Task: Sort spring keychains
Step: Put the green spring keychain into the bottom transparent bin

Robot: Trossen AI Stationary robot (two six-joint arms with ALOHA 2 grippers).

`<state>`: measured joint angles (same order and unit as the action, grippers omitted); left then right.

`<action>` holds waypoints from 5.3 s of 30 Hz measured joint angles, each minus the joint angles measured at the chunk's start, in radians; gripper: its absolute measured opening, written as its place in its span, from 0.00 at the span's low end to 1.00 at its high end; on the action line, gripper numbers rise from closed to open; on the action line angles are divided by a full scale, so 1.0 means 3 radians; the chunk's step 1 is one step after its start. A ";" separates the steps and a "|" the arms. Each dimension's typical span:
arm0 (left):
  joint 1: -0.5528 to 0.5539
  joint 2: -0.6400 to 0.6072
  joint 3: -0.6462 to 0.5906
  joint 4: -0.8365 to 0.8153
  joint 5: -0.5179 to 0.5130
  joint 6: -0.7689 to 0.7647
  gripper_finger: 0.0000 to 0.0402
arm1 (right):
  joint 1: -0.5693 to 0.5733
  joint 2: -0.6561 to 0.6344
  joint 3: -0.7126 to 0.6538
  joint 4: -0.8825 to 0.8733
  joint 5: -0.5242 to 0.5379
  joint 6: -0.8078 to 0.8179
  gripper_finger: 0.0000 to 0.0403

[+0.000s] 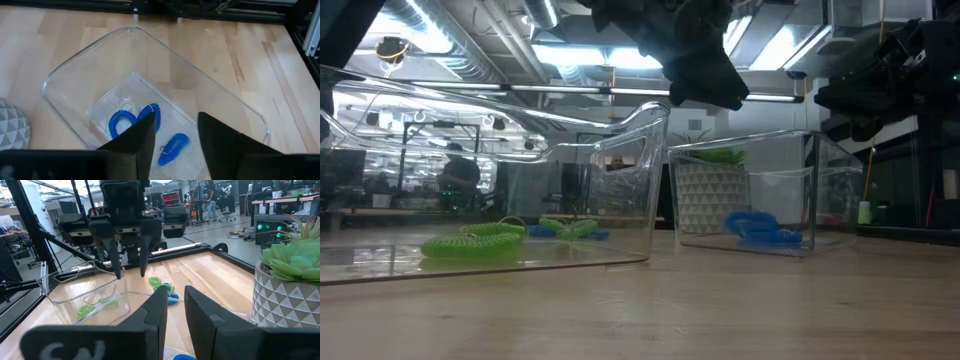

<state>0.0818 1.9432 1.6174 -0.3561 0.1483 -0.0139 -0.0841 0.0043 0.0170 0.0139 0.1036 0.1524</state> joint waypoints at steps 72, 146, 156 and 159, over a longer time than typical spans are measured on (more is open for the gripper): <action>0.0710 -0.2250 -0.2421 -0.1695 -0.0615 -0.1103 0.29 | 0.0000 0.0000 0.0000 0.0000 0.0000 0.0000 0.17; 0.0562 -0.2248 -0.2938 -0.0999 -0.1114 -0.0994 0.01 | 0.0000 -0.0001 0.0000 0.0001 0.0000 0.0000 0.17; 0.0562 -0.3128 -0.2931 -0.0696 -0.1338 -0.1315 0.01 | 0.0000 -0.0001 -0.0001 0.0000 0.0000 0.0000 0.17; 0.0562 -0.3336 -0.2929 -0.0425 -0.1339 -0.1288 0.01 | -0.0001 -0.0001 -0.0001 0.0000 0.0000 0.0000 0.17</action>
<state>0.2504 0.9423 0.7387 -0.4835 -0.2535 -0.4004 -0.0845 0.0040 0.0166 0.0139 0.1036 0.1524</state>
